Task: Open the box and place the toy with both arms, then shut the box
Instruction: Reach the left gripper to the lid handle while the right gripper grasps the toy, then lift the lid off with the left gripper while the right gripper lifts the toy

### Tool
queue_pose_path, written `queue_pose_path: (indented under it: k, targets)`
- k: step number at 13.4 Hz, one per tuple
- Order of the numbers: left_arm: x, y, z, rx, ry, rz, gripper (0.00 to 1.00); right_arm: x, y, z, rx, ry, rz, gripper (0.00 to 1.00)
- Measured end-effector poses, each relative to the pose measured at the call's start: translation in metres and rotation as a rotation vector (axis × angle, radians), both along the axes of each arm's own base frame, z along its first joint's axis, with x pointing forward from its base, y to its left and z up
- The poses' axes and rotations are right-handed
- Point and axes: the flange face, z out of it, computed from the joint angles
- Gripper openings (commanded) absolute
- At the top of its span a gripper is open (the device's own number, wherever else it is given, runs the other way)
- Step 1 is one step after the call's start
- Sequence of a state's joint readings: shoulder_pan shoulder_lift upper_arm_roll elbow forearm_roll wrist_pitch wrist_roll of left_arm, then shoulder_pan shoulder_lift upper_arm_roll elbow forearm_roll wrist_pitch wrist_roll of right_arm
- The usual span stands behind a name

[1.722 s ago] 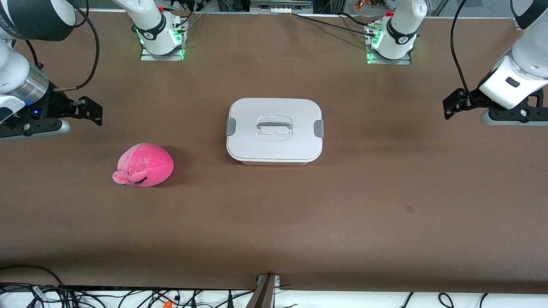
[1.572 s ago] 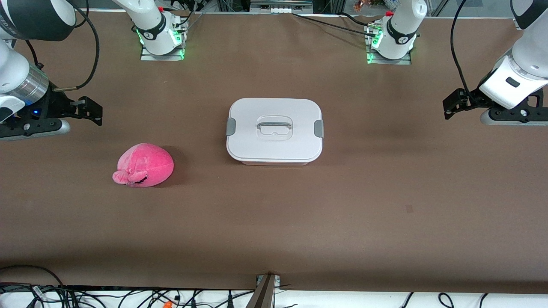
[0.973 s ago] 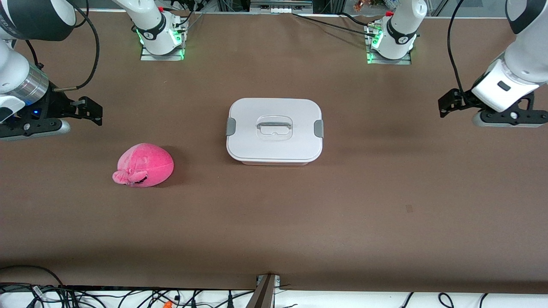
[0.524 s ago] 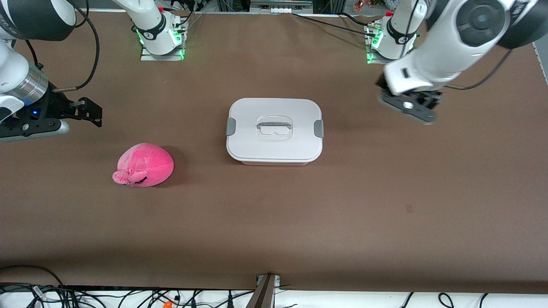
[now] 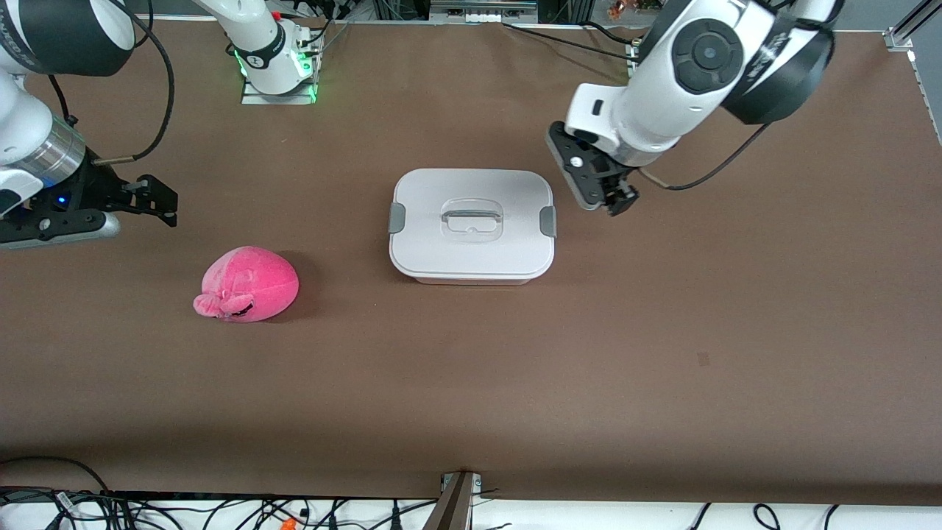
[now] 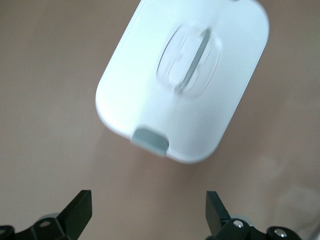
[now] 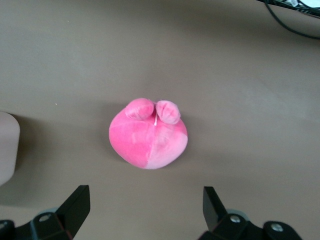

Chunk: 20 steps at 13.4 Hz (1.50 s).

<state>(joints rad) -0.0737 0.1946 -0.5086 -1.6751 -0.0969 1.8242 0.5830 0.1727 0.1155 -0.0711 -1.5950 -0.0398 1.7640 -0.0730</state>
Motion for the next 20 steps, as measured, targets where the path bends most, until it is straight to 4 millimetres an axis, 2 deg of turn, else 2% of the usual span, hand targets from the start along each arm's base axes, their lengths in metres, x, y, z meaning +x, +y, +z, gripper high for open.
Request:
queue_pose_path:
  k: [2, 3, 5, 8, 9, 12, 13, 14, 15, 16, 17, 18, 20]
  targets:
    - [-0.014, -0.043, -0.021, -0.038, -0.099, -0.078, 1.0, 0.006, 0.001, -0.016, 0.03, 0.027, -0.009, 1.0]
    - [-0.025, -0.064, -0.037, -0.046, -0.156, -0.12, 1.0, 0.011, 0.0, -0.03, 0.028, 0.05, -0.011, 1.0]
    - [-0.043, -0.089, -0.076, -0.072, -0.247, -0.181, 1.0, 0.026, -0.003, -0.077, 0.02, 0.114, -0.01, 1.0]
    - [-0.048, -0.094, -0.133, -0.114, -0.298, -0.199, 1.0, 0.046, -0.009, -0.135, 0.014, 0.14, 0.005, 1.0]
    - [-0.05, -0.096, -0.146, -0.119, -0.302, -0.202, 1.0, 0.05, -0.009, -0.156, 0.014, 0.149, 0.005, 1.0]
    - [-0.055, -0.106, -0.166, -0.131, -0.328, -0.215, 0.97, 0.047, -0.01, -0.214, 0.008, 0.184, 0.003, 1.0]
    - [-0.056, -0.109, -0.17, -0.134, -0.343, -0.229, 0.57, 0.043, -0.011, -0.227, 0.008, 0.185, 0.002, 1.0]
    - [-0.057, -0.112, -0.172, -0.136, -0.353, -0.241, 0.28, 0.04, -0.012, -0.237, 0.009, 0.181, 0.001, 1.0]
    - [-0.058, -0.114, -0.173, -0.14, -0.355, -0.239, 0.26, 0.038, -0.013, -0.246, 0.009, 0.171, 0.001, 0.98]
    - [-0.059, -0.116, -0.173, -0.145, -0.356, -0.229, 0.1, 0.036, -0.014, -0.254, 0.01, 0.163, 0.001, 0.93]
    - [-0.061, -0.117, -0.172, -0.147, -0.356, -0.223, 0.0, 0.035, -0.014, -0.261, 0.01, 0.158, 0.0, 0.85]
    - [-0.062, -0.119, -0.172, -0.15, -0.356, -0.216, 0.0, 0.035, -0.014, -0.267, 0.01, 0.156, 0.001, 0.63]
    - [-0.063, -0.121, -0.171, -0.152, -0.353, -0.208, 0.0, 0.034, -0.014, -0.275, 0.009, 0.161, 0.007, 0.1]
